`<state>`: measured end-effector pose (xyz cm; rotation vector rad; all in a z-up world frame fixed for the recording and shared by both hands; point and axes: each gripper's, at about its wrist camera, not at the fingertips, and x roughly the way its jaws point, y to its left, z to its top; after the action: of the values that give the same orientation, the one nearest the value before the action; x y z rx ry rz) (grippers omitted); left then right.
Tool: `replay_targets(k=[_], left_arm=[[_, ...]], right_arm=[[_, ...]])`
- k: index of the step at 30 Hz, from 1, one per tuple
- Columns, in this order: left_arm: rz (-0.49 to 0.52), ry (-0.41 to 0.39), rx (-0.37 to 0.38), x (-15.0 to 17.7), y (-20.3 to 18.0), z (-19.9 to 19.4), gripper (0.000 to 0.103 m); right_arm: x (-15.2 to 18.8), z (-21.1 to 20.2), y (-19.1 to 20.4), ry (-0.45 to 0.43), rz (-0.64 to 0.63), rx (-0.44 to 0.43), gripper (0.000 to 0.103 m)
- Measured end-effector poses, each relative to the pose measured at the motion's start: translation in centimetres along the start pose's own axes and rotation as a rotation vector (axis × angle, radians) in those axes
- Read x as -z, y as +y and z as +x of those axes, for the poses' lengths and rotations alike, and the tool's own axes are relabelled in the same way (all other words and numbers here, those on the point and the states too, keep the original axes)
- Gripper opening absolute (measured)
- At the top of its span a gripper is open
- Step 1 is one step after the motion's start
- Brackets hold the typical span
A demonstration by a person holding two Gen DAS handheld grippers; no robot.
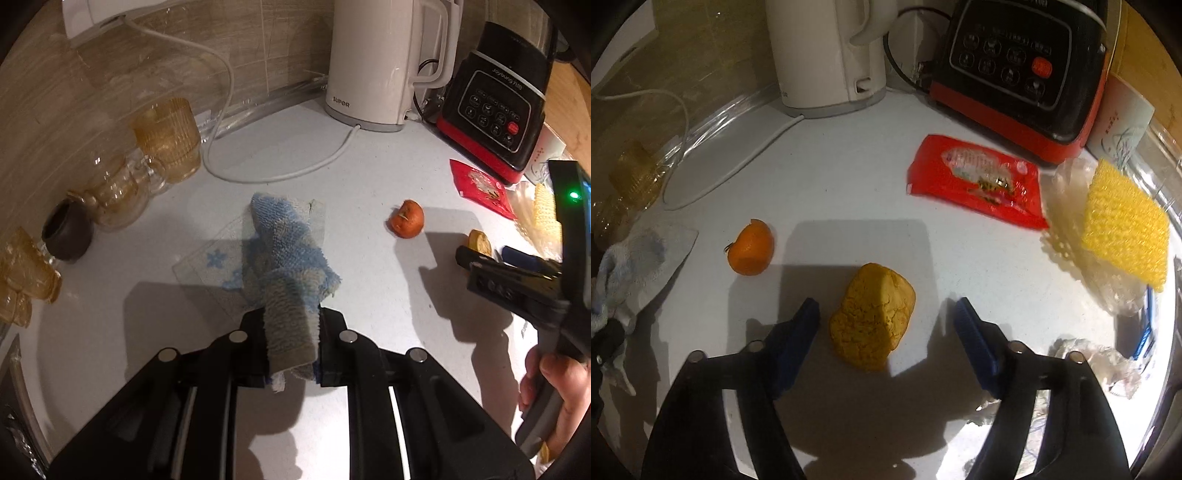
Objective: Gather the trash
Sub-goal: 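Grasp the blue cloth with the left tool while the right tool grasps the bread crust, then carry blue cloth and bread crust over the green basket and open both tools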
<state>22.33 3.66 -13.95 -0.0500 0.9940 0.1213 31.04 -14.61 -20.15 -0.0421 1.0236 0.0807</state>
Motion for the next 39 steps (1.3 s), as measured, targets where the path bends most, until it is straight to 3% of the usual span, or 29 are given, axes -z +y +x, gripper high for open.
replay_targets(k=[3,4,7,13,29,39], left_arm=[[-0.016,0.006,0.012,0.4,0.2,-0.4,0.015],[-0.02,0.005,0.015,0.5,0.2,-0.5,0.015],[-0.027,0.004,0.016,0.7,0.3,-0.8,0.015],[-0.018,0.006,0.022,1.3,-0.1,-1.3,0.015],[-0.018,0.007,0.033,1.6,-0.2,-2.0,0.015],[0.037,-0.019,0.113,2.7,-1.6,-6.5,0.015]], right_arm=[[-0.2,0.2,0.1,-0.001,-0.007,0.005,0.055],[-0.2,0.1,0.2,-0.003,-0.013,0.007,0.044],[-0.3,0.0,0.3,-0.007,-0.017,0.005,0.038],[-0.4,-1.0,0.0,-0.02,-0.01,-0.03,0.012],[0.0,-2.3,-0.5,-0.025,0.007,-0.095,0.007],[3.4,-10.2,-0.9,-0.099,-0.039,-0.109,0.007]])
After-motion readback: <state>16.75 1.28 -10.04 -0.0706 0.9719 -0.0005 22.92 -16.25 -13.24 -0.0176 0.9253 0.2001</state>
